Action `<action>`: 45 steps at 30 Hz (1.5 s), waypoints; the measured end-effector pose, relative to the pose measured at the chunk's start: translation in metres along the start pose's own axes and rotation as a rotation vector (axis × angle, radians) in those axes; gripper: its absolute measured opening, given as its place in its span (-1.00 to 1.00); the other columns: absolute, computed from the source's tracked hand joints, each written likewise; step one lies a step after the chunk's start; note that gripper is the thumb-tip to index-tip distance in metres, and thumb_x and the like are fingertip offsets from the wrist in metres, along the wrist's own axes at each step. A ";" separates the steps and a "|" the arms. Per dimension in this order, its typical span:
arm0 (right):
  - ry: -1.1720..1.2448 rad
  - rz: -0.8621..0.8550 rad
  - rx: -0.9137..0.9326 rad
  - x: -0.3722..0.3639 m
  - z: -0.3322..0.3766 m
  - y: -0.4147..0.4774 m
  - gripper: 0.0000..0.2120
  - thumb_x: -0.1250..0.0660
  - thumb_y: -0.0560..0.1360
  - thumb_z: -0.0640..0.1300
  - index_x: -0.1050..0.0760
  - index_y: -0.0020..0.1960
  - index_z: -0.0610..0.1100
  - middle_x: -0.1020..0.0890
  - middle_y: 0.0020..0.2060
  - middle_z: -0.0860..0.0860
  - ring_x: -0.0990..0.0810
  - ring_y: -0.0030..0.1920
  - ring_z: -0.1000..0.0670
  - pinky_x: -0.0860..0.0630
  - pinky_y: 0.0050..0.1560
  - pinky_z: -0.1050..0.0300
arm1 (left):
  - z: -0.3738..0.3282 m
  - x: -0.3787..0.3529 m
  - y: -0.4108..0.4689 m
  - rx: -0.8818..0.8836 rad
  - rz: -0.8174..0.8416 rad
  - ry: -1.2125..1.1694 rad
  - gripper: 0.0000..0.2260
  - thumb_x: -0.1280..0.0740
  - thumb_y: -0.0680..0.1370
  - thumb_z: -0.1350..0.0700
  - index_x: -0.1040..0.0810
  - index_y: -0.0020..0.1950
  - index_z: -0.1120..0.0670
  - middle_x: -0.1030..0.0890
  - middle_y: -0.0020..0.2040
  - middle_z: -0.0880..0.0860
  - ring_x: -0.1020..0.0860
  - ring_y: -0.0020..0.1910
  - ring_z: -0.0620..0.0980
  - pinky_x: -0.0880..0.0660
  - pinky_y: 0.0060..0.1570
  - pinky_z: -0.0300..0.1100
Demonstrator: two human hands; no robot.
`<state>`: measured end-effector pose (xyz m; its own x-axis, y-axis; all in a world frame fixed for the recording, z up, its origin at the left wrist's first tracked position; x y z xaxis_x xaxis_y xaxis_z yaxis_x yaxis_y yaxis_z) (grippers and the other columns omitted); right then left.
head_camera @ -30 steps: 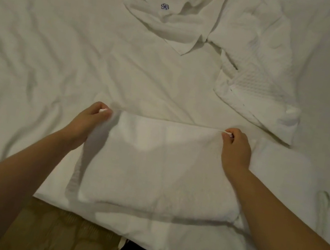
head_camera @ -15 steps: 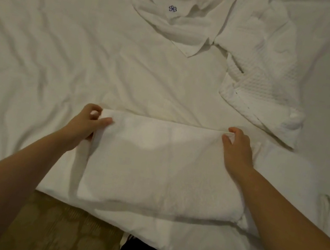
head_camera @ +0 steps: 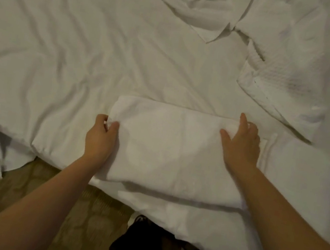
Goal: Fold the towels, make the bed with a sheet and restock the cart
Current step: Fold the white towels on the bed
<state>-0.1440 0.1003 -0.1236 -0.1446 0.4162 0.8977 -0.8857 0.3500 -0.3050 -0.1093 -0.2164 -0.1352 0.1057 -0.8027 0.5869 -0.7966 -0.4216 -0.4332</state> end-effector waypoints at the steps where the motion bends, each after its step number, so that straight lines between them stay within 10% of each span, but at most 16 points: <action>1: -0.054 -0.013 0.032 -0.004 0.000 -0.017 -0.34 -0.19 0.57 0.14 0.01 0.55 0.00 -0.12 0.50 -0.12 -0.19 0.43 -0.18 -0.17 0.39 -0.12 | 0.002 0.002 -0.005 0.028 -0.004 0.001 -0.82 -0.15 0.62 -0.02 -0.32 0.08 0.08 -0.43 -0.20 -0.03 -0.42 -0.16 0.04 -0.32 -0.13 -0.11; 6: 0.018 -0.048 -0.091 -0.011 -0.023 -0.103 -0.28 -0.19 0.55 0.14 0.08 0.56 -0.03 -0.07 0.52 -0.16 -0.10 0.48 -0.16 -0.04 0.45 -0.05 | 0.038 0.016 -0.048 0.173 0.161 0.023 -0.71 -0.17 0.59 -0.14 -0.34 0.12 0.07 -0.46 -0.03 0.04 -0.44 -0.05 0.06 -0.36 -0.06 -0.08; 12: -0.045 -0.051 -0.133 0.000 -0.042 -0.139 -0.32 -0.19 0.56 0.12 -0.02 0.54 -0.11 -0.29 0.42 -0.19 -0.27 0.37 -0.23 -0.17 0.39 -0.10 | 0.061 0.012 -0.073 0.173 0.081 -0.129 -0.80 -0.23 0.60 0.04 -0.40 -0.11 0.16 -0.41 -0.27 0.03 -0.42 -0.18 0.05 -0.38 -0.16 -0.07; 20: 0.552 0.159 -0.151 -0.012 -0.034 -0.131 -0.40 -0.33 0.53 -0.12 -0.14 0.48 0.01 -0.32 0.41 -0.05 -0.34 0.37 -0.05 -0.28 0.25 0.19 | 0.064 0.035 -0.056 0.106 -0.157 0.053 -0.86 -0.19 0.61 0.07 -0.39 0.06 0.14 -0.48 -0.13 0.13 -0.45 -0.11 0.10 -0.36 -0.11 -0.08; 26: 0.656 0.132 -0.250 -0.024 -0.048 -0.159 -0.36 -0.38 0.50 -0.05 -0.16 0.49 0.02 -0.40 0.23 0.08 -0.41 0.19 0.06 -0.35 0.16 0.17 | 0.092 0.054 -0.046 0.346 0.042 -0.171 -0.74 -0.24 0.59 -0.03 -0.49 0.07 0.16 -0.50 -0.04 0.10 -0.52 -0.04 0.11 -0.55 -0.05 0.04; 32: 0.793 0.179 -0.423 -0.023 -0.055 -0.174 -0.84 -0.27 0.57 -0.07 -0.45 0.13 -0.06 -0.53 0.04 0.01 -0.48 0.08 -0.01 -0.35 0.08 0.17 | 0.090 0.049 -0.063 0.635 0.209 -0.839 -0.83 -0.24 0.59 -0.02 -0.48 0.09 0.04 -0.56 0.01 0.02 -0.54 -0.04 -0.06 -0.58 -0.24 -0.25; 37: 0.952 0.237 -0.451 -0.026 -0.055 -0.172 -0.84 -0.26 0.57 -0.04 -0.47 0.13 -0.04 -0.56 -0.02 0.09 -0.53 0.05 0.03 -0.43 0.17 0.13 | 0.086 0.050 -0.059 0.569 0.143 -0.760 -0.74 -0.28 0.58 0.11 -0.40 0.24 0.14 -0.54 0.03 0.02 -0.54 -0.02 -0.04 -0.55 -0.15 -0.22; 45: 0.957 0.057 -0.221 -0.001 -0.043 -0.164 -0.83 -0.29 0.56 -0.14 -0.46 -0.20 -0.15 -0.54 -0.28 0.05 -0.48 -0.30 0.22 -0.40 -0.25 0.46 | 0.083 0.044 -0.051 0.551 0.071 -0.689 -0.65 -0.32 0.56 0.20 -0.36 0.30 0.25 -0.49 -0.05 0.05 -0.51 -0.09 -0.02 -0.46 0.06 -0.11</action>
<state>0.0206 0.0786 -0.0877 0.3202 0.9070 0.2734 -0.7720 0.4171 -0.4796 -0.0145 -0.2649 -0.1438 0.5435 -0.8356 0.0804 -0.4334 -0.3614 -0.8256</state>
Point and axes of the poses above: each hand's wrist, its own y-axis towards the middle knuckle, its own x-axis out of the back of the hand, z = x × y, the point moved 2 cm from there along y, towards the middle knuckle
